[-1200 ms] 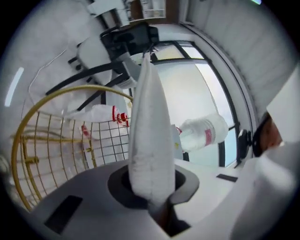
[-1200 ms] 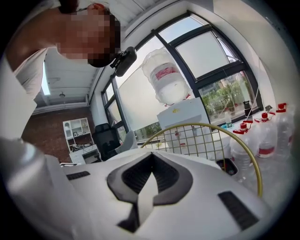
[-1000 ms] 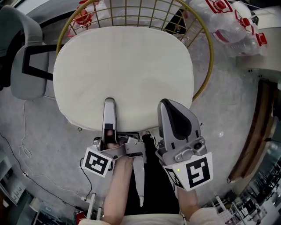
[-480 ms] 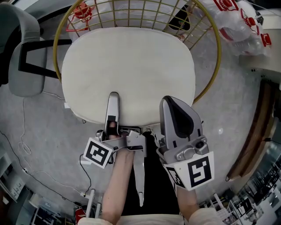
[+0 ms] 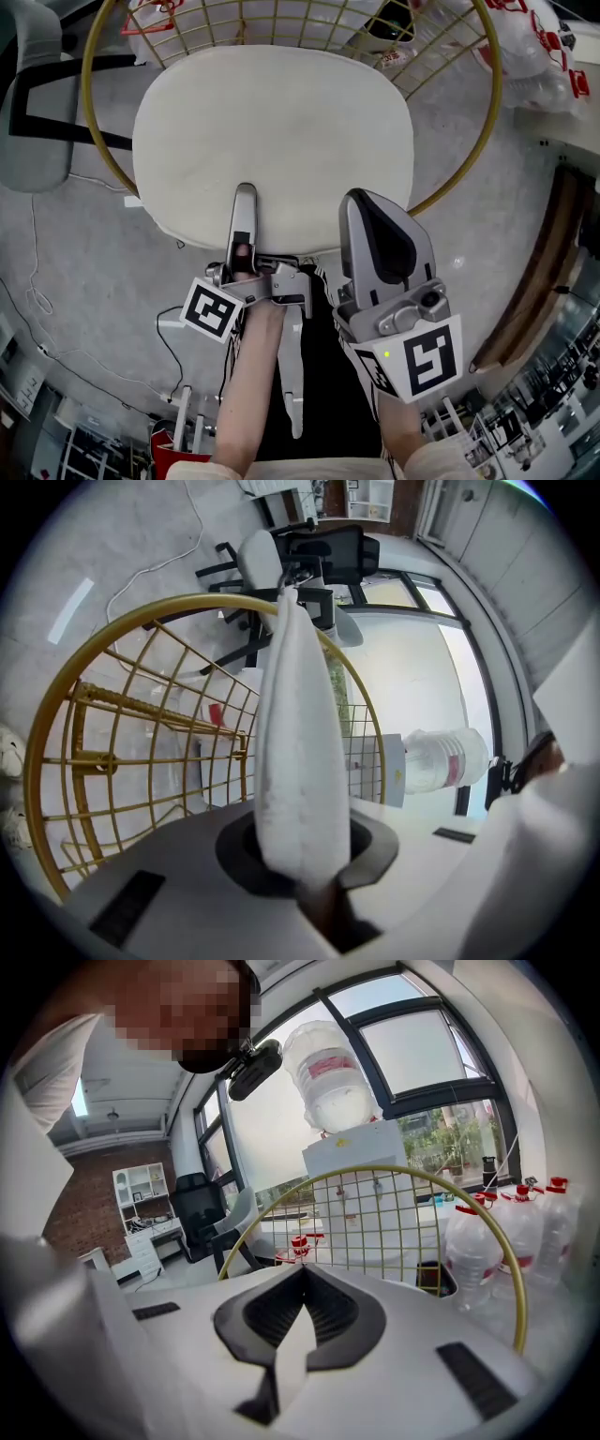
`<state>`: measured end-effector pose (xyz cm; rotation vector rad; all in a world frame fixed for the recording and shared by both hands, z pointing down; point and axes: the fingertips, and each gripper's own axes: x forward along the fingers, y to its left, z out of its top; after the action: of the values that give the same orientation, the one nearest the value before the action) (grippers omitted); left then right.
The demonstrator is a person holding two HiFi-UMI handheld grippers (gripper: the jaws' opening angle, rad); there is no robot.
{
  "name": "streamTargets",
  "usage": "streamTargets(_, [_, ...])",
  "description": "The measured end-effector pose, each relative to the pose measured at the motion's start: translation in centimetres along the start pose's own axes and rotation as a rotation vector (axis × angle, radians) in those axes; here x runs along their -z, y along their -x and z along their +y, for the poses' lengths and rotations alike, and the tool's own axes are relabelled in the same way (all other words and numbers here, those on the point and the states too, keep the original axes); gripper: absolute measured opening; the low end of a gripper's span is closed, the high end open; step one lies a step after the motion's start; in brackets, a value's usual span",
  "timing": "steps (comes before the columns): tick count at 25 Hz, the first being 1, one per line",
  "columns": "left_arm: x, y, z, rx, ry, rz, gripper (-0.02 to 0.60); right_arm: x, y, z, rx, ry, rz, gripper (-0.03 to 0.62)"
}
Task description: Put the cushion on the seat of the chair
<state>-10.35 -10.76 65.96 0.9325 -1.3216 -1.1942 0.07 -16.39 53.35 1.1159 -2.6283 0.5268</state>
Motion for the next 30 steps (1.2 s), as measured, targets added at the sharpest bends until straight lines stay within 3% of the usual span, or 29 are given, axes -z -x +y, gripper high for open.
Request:
streamTargets(6, [-0.1, 0.9, 2.5, -0.033, -0.036, 0.002, 0.049, 0.4, -0.9, 1.0, -0.027, 0.010, 0.001, 0.017])
streamTargets(12, [0.3, 1.1, 5.5, -0.052, 0.045, -0.023, 0.049, 1.5, -1.2, 0.3, -0.008, -0.002, 0.013, 0.017])
streamTargets(30, [0.0, 0.6, 10.6, -0.165, 0.042, -0.029, 0.057, 3.1, -0.6, 0.0, 0.008, -0.021, 0.039, 0.017])
